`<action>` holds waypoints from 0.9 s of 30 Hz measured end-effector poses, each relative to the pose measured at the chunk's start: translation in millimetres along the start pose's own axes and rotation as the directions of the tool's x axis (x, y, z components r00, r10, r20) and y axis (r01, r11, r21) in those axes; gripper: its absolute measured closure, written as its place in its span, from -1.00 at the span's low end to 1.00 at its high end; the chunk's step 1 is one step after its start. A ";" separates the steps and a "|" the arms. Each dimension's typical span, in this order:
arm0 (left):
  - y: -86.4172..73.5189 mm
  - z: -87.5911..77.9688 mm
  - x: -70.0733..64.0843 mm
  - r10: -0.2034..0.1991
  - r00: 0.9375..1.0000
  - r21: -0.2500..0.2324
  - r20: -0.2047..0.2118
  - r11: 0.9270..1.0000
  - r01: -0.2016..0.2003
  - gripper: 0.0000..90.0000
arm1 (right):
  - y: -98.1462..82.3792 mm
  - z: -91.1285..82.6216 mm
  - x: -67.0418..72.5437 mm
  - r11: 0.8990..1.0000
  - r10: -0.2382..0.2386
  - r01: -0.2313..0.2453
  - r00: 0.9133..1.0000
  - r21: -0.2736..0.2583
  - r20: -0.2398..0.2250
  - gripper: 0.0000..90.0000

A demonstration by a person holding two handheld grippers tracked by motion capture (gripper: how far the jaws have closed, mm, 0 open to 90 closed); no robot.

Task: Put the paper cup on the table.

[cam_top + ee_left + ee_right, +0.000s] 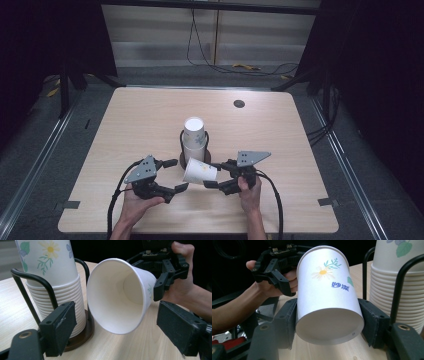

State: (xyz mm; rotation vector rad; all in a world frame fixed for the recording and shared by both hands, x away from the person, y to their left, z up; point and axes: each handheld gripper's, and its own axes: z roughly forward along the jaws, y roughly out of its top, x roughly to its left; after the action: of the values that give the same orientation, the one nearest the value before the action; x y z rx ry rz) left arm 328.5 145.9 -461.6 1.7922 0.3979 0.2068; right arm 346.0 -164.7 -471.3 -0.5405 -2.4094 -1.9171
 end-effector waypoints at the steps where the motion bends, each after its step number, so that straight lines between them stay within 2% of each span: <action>1: 0.3 0.1 0.3 0.005 1.000 0.005 0.003 1.000 -0.005 -0.65 | -0.1 -0.2 -0.1 1.000 0.001 -0.001 1.000 -0.006 -0.004 -0.19; 5: 0.4 3.1 0.0 0.005 1.000 0.010 0.020 1.000 -0.005 -0.65 | 0.4 -0.7 -0.7 1.000 0.003 -0.003 1.000 -0.023 -0.019 -0.19; 13: 0.6 5.8 3.7 -0.010 1.000 -0.005 0.020 1.000 0.010 -0.65 | 0.1 0.4 0.2 1.000 -0.005 0.004 0.999 -0.023 -0.035 -0.19; 17: 0.5 6.7 6.3 -0.016 0.999 -0.015 0.044 1.000 0.017 -0.66 | 0.1 0.6 1.4 1.000 -0.012 0.011 0.999 -0.025 -0.039 -0.19; 21: 2.0 9.9 7.0 -0.007 0.998 -0.003 0.064 1.000 0.007 -0.66 | 0.3 0.7 1.9 1.000 -0.013 0.012 0.999 -0.019 -0.039 -0.18; 25: 7.5 13.2 5.8 0.029 0.996 0.009 0.080 1.000 -0.030 -0.66 | 0.6 0.8 2.7 1.000 -0.020 0.020 0.999 -0.013 -0.046 -0.18; 27: 9.5 15.8 5.6 0.031 0.995 0.011 0.096 0.999 -0.032 -0.66 | 1.0 0.5 3.5 1.000 -0.025 0.025 0.998 -0.010 -0.049 -0.18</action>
State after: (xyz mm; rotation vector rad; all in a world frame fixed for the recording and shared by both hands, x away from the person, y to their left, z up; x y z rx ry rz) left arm 340.7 131.7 -457.0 1.8139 0.3031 0.1402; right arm 343.1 -163.1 -469.7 -0.4605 -2.3897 -1.9285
